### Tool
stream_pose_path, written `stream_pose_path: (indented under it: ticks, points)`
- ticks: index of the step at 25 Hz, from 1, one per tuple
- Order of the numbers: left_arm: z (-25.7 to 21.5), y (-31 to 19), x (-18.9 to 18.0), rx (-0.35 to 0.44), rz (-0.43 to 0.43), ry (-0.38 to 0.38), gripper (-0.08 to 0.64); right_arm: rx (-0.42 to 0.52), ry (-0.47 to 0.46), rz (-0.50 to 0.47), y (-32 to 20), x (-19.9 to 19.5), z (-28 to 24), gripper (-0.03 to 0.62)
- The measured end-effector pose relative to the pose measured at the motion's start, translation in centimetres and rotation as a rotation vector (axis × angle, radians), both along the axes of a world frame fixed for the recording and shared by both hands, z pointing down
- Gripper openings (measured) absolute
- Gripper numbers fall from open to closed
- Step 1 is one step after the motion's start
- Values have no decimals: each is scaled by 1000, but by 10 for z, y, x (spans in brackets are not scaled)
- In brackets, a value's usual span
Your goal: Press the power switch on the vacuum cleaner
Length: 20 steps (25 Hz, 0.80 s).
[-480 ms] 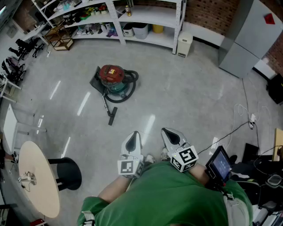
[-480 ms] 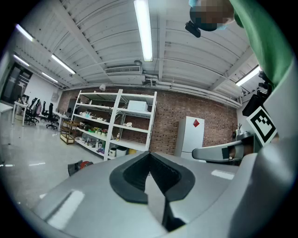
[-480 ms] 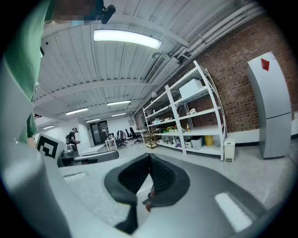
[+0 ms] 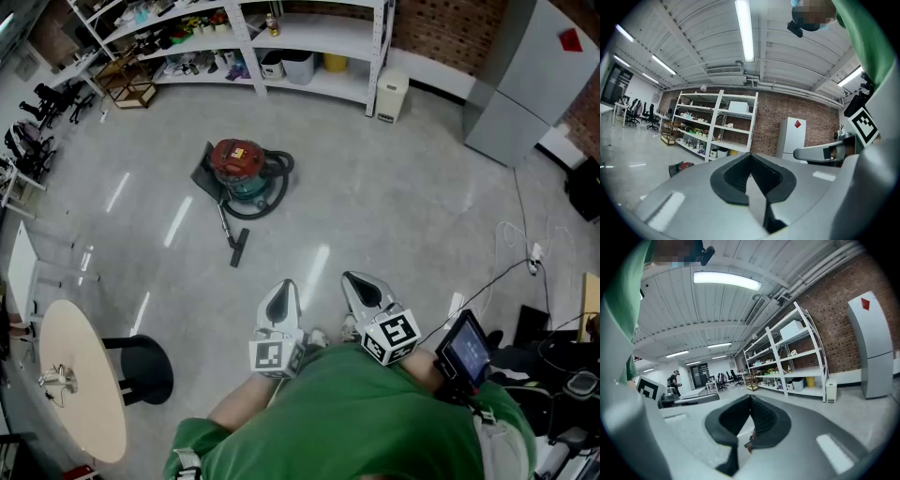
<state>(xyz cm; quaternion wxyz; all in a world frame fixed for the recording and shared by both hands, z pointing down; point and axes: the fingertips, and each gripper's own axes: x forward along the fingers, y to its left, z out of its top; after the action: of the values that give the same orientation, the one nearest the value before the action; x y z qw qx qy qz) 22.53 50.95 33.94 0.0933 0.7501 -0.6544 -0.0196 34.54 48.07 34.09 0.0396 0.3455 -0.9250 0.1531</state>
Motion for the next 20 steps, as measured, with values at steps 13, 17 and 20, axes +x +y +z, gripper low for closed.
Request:
stream_pose_path:
  ticks: [13,17,20]
  points:
    - [1,-8,8,-2,-6,0,6,-11,-1,-6,-8,7,2,2]
    - [1,-19,14,-11,-11,-9,6,-16,-6,-11,-20,14,2,2]
    - [-9,-41,24,-22,-26,-13,6,-26,-9,-19,-43,25,-5,2]
